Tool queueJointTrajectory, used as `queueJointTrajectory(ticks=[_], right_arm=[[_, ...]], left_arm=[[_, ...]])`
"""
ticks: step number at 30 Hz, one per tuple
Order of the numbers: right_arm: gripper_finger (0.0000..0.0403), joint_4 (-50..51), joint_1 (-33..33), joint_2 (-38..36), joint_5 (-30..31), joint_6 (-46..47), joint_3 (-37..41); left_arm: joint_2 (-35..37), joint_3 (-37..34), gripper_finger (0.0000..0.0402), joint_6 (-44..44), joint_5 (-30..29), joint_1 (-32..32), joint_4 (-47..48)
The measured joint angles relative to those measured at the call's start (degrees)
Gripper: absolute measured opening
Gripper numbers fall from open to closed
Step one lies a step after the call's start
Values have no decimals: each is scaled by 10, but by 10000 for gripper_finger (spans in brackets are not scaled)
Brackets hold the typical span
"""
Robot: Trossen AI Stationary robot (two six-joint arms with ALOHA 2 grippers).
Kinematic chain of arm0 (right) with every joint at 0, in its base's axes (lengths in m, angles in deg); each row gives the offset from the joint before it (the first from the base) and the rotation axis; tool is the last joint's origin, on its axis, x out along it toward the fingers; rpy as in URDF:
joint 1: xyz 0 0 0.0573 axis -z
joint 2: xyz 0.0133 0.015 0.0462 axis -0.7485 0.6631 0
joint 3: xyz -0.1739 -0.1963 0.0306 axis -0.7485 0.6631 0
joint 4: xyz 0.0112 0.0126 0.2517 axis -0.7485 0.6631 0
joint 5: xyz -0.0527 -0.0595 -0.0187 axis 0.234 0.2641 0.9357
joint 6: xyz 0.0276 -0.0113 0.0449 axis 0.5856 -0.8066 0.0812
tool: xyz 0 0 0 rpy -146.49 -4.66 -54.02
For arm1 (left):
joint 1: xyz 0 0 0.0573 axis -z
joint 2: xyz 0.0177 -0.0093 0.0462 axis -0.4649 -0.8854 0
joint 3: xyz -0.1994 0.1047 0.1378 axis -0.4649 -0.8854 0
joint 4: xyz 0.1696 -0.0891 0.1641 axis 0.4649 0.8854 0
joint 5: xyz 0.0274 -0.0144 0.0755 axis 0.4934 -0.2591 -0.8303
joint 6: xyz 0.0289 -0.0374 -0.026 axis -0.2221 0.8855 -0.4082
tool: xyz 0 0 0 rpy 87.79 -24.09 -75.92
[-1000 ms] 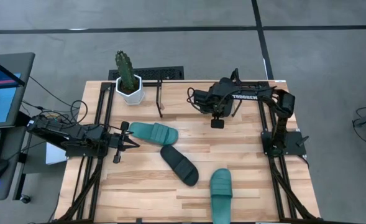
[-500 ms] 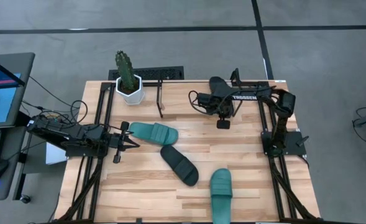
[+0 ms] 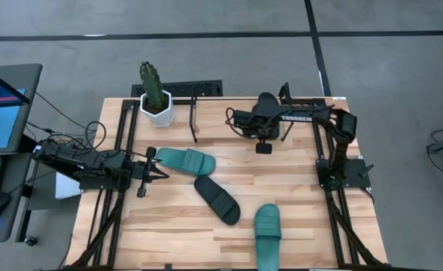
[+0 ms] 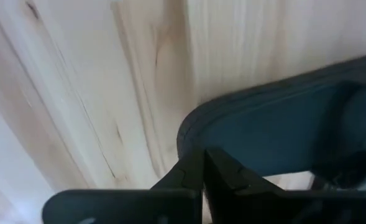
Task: Pick and place slides into the shelf
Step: Put the right black slide on the shelf
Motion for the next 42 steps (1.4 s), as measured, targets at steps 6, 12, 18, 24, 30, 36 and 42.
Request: queueJointTrajectory(ticks=[6,12,18,24,30,36,42], right_arm=[[0,11,-3,0,22,-10,-48],[0,-21,12,0,60,-56,-73],[0,-64,60,0,54,-94,-76],[0,-73,102,0,24,-111,-76],[0,-115,104,0,8,-140,-76],[0,-121,110,0,2,-155,-76],[0,-119,127,30,-12,-155,-76]], left_arm=[[0,0,0,-1,0,0,0],[0,0,0,-2,0,0,0],[0,0,0,-2,0,0,0],[0,0,0,-2,0,0,0],[0,0,0,-2,0,0,0],[0,0,0,-2,0,0,0],[0,0,0,-1,0,0,0]])
